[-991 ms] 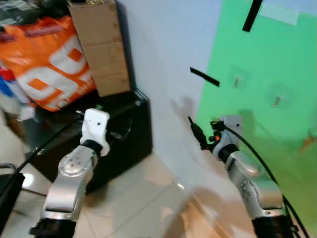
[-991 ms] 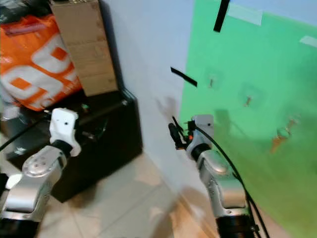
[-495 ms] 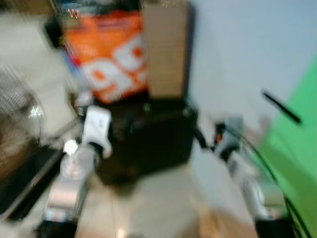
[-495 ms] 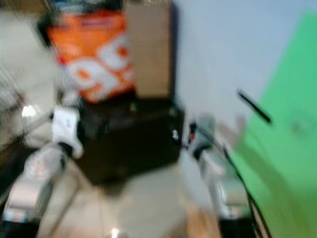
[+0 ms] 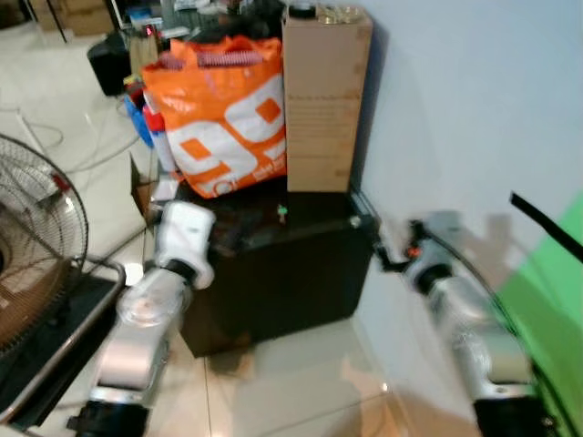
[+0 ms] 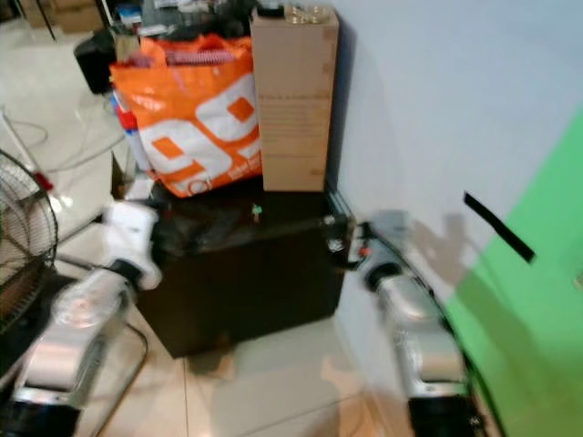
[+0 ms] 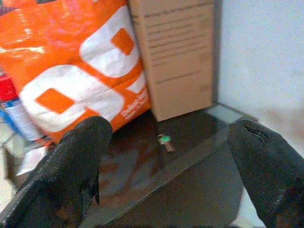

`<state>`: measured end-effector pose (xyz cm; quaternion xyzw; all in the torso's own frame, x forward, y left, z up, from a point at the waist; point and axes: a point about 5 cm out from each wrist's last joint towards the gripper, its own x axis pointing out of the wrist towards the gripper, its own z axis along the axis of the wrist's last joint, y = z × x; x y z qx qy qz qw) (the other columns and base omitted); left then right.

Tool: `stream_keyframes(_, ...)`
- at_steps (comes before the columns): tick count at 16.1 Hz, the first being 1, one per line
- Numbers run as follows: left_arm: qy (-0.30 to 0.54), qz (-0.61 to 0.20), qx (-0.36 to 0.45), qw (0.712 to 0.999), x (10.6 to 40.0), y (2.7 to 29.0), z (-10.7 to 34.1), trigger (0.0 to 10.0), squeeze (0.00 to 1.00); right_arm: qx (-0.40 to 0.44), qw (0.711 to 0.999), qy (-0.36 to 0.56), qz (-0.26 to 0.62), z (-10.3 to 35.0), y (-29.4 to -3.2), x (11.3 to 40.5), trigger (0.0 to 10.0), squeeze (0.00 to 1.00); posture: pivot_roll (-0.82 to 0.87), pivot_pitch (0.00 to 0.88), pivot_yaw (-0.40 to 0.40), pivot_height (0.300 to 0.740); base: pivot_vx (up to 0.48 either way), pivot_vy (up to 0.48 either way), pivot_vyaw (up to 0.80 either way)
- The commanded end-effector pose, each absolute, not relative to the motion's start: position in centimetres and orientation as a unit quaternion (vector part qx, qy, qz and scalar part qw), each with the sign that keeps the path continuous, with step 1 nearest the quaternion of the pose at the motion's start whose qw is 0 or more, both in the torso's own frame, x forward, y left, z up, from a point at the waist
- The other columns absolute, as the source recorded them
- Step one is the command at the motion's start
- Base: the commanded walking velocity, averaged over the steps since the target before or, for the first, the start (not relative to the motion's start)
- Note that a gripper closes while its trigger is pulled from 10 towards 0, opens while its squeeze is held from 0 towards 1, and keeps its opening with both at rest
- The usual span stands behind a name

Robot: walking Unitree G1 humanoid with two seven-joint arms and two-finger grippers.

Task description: Hang keys on a hook

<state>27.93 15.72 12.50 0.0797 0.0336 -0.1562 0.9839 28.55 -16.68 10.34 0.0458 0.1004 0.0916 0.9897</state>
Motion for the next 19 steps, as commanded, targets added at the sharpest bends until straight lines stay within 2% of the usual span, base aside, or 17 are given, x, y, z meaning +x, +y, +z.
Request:
stream_keyframes(1,0.025,-0.137,0.092,0.986,28.22,16.83,13.07,10.0,0.00,0.044,0.990,0.084,0.101,10.91,-15.82,28.95,10.0,1.00,-0.02,0.000,0.032,0.740,0.349,0.000,0.00)
stream_keyframes(5,0.023,-0.136,0.092,0.986,28.36,16.81,13.12,10.0,0.00,0.040,0.992,0.079,0.095,11.00,-15.97,29.02,10.0,1.00,-0.02,0.000,0.034,0.740,0.369,0.000,0.00)
stream_keyframes(6,0.022,-0.136,0.091,0.986,28.42,16.72,13.15,10.0,0.00,0.031,0.992,0.078,0.089,11.02,-16.06,29.10,10.0,0.91,-0.02,0.000,0.034,0.740,0.371,0.000,0.00)
stream_keyframes(7,0.020,-0.130,0.094,0.987,28.52,16.73,13.20,10.0,0.00,0.013,0.992,0.056,0.108,11.63,-15.69,29.12,10.0,0.00,-0.03,0.000,0.034,0.740,0.277,0.000,0.00)
stream_keyframes(19,0.020,-0.129,0.087,0.988,28.59,16.61,13.15,10.0,0.00,0.000,0.991,0.069,0.113,11.50,-15.54,29.13,10.0,0.00,-0.03,0.000,0.032,0.740,0.000,0.000,0.00)
